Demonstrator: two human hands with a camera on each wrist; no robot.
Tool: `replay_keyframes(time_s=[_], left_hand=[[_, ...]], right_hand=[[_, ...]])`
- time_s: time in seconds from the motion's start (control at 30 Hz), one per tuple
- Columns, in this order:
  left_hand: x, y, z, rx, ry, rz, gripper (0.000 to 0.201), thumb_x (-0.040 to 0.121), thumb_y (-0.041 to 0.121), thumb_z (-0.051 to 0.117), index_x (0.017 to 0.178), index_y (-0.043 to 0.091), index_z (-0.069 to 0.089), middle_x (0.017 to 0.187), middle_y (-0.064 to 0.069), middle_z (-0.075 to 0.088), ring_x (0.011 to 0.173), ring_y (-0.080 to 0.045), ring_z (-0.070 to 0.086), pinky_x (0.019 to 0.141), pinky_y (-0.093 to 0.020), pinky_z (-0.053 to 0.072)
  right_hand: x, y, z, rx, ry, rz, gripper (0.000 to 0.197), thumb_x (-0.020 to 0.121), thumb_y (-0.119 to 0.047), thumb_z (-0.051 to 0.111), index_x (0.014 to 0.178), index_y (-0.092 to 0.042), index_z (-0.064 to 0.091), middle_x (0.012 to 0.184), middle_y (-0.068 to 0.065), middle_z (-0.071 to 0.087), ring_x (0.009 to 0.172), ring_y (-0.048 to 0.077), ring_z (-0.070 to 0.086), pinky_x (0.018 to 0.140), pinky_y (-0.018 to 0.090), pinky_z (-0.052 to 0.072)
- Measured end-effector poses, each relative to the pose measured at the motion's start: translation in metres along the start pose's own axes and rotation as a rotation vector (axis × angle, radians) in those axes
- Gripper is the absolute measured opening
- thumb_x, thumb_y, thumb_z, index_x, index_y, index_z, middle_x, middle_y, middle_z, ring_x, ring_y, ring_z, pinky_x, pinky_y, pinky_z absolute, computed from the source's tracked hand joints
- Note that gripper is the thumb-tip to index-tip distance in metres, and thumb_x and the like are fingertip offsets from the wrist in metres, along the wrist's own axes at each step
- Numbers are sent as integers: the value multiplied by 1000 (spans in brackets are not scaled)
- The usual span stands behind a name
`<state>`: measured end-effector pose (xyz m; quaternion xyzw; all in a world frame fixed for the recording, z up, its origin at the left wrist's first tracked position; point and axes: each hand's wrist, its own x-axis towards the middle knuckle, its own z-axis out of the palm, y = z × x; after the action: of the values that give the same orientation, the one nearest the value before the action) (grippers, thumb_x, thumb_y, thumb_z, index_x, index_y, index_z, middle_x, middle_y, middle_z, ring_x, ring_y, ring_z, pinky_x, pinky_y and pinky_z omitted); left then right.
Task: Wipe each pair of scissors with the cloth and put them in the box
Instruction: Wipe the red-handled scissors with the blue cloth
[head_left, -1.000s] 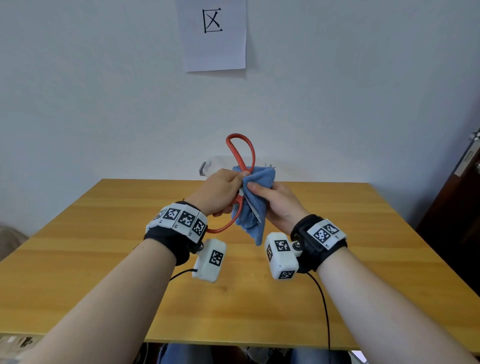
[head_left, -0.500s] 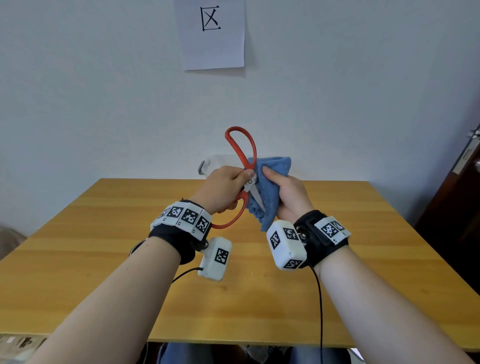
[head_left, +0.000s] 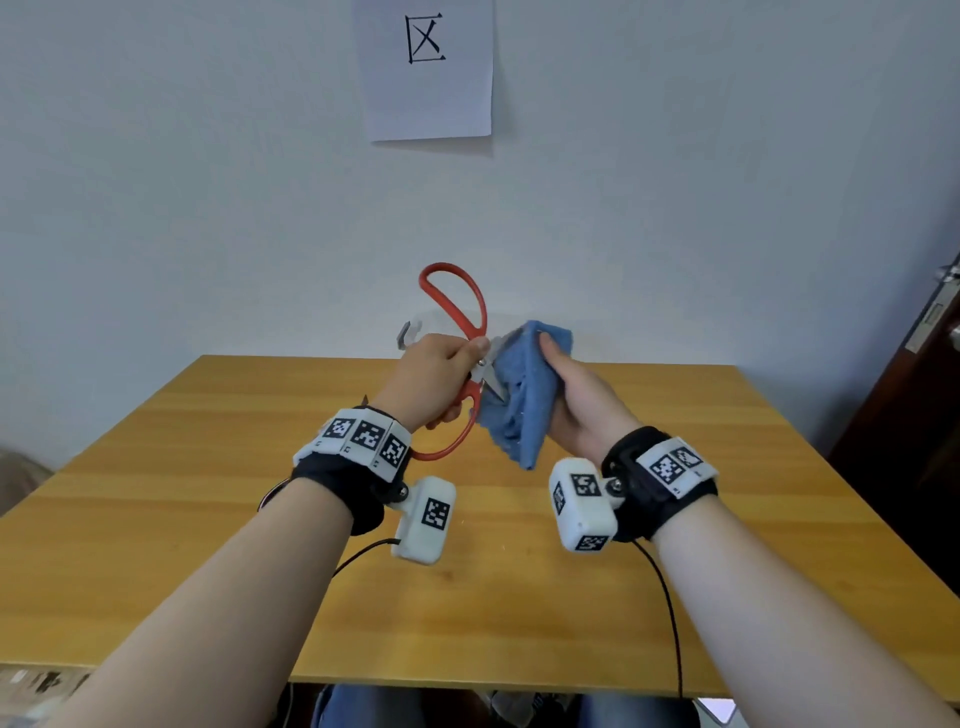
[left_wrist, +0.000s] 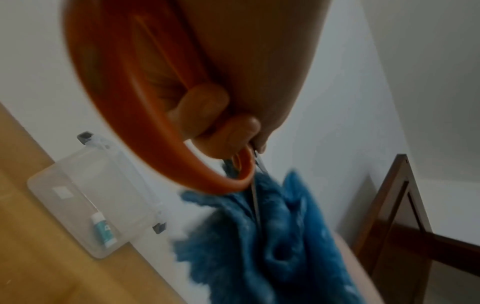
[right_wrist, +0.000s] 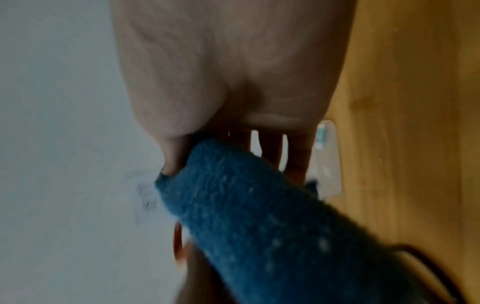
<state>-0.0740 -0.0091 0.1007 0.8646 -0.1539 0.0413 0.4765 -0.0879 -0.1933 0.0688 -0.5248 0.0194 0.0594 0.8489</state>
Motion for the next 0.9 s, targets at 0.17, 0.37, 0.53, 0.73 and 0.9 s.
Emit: replay_keyframes(time_s=[0.17, 0.37, 0.53, 0.73, 0.9], left_hand=[[4, -1, 9, 49, 13, 0, 49, 108, 32, 46, 69, 4, 54, 45, -13, 51, 31, -21, 44, 33, -25, 36], [3, -6, 12, -28, -14, -51, 47, 108, 37, 48, 68, 12, 44, 48, -6, 41, 33, -21, 40, 35, -21, 29], [4, -7, 13, -93, -5, -40, 47, 107, 37, 51, 69, 12, 42, 39, 3, 40, 32, -20, 38, 35, -19, 28], [8, -15, 14, -164, 65, -67, 51, 107, 36, 53, 65, 15, 32, 37, 6, 34, 34, -21, 39, 35, -20, 27], [14, -24, 5, -199, 221, -109, 45, 108, 36, 49, 69, 14, 41, 40, 8, 38, 33, -19, 43, 37, -21, 29]], right_hand=[[-1, 10, 16, -364, -146, -62, 39, 96, -22, 68, 125, 4, 62, 117, 29, 69, 111, 45, 68, 105, 59, 49], [2, 7, 14, -710, -56, -176, 25, 91, -28, 75, 105, -8, 74, 101, 11, 78, 96, 27, 74, 97, 52, 56], [-2, 5, 10, -736, -14, -188, 24, 93, -25, 73, 104, -4, 74, 98, 13, 77, 94, 28, 74, 93, 48, 57], [-3, 7, -1, -798, -4, -172, 31, 91, -29, 74, 100, 1, 73, 96, 17, 77, 91, 32, 74, 86, 45, 58], [-2, 2, -22, -849, -16, -121, 31, 89, -34, 76, 98, -4, 74, 94, 12, 77, 89, 29, 74, 84, 43, 58]])
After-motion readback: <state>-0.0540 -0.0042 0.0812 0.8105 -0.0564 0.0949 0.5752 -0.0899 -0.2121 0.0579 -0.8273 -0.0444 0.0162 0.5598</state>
